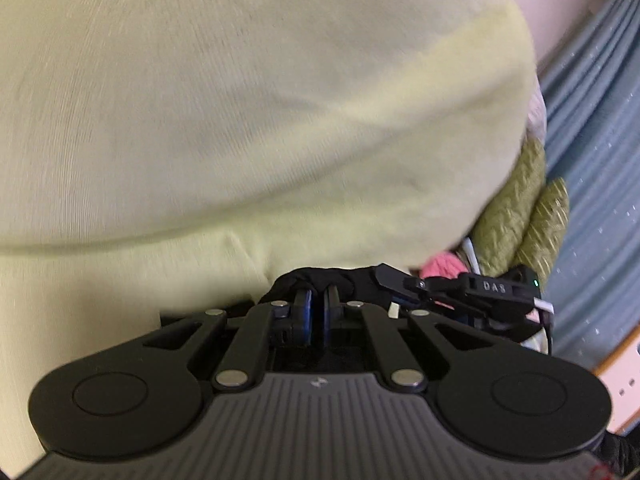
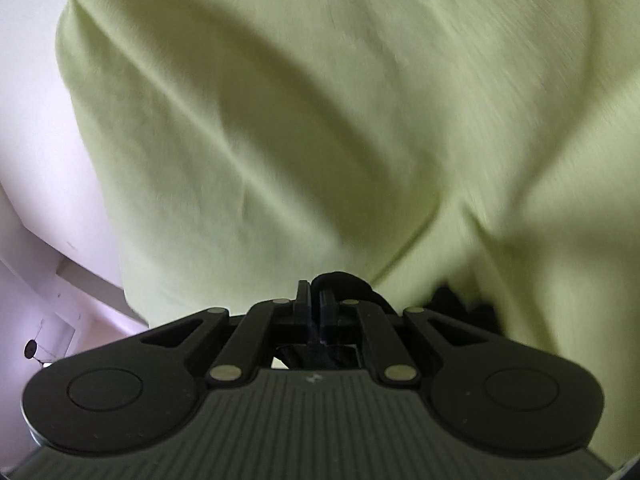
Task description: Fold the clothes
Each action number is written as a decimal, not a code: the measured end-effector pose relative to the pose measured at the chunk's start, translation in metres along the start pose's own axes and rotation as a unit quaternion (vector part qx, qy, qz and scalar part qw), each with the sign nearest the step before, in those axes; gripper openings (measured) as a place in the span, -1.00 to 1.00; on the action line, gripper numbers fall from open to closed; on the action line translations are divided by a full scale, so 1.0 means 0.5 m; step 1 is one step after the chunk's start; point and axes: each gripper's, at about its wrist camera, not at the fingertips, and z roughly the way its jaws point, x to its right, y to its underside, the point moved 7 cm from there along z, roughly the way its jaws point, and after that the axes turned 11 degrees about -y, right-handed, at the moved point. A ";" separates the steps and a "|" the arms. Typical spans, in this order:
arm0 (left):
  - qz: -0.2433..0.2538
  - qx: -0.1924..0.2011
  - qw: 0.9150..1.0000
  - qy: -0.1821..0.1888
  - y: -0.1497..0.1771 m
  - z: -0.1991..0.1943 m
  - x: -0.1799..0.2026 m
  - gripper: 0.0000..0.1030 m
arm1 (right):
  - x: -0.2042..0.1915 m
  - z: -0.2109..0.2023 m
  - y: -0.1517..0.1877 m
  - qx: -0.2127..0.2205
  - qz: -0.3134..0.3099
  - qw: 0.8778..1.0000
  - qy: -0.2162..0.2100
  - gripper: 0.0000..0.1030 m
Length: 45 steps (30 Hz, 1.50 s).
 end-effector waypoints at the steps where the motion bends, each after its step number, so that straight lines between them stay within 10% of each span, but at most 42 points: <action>1: 0.000 0.003 1.000 -0.001 -0.007 0.009 -0.005 -0.96 | 0.002 0.009 -0.011 0.006 -0.007 1.000 -0.005 -0.93; 14: -0.044 -0.045 0.997 -0.047 0.064 0.087 -0.086 -0.96 | 0.119 0.054 0.025 -0.024 0.047 0.997 0.048 -0.92; 30: -0.108 -0.122 0.986 0.033 0.154 -0.021 0.017 -0.96 | 0.053 -0.026 0.087 -0.113 0.142 0.983 0.038 -0.92; 41: -0.152 -0.150 0.977 0.004 0.228 0.028 -0.063 -0.95 | 0.120 -0.006 0.145 -0.135 0.080 0.984 0.085 -0.79; 43: -0.146 -0.140 0.979 0.010 0.224 0.020 -0.064 -0.80 | 0.110 -0.011 0.144 -0.128 0.055 0.988 0.066 -0.31; 45: -0.134 -0.131 0.982 0.020 0.220 0.011 -0.057 -0.32 | 0.100 -0.020 0.146 -0.127 0.033 0.990 0.048 -0.24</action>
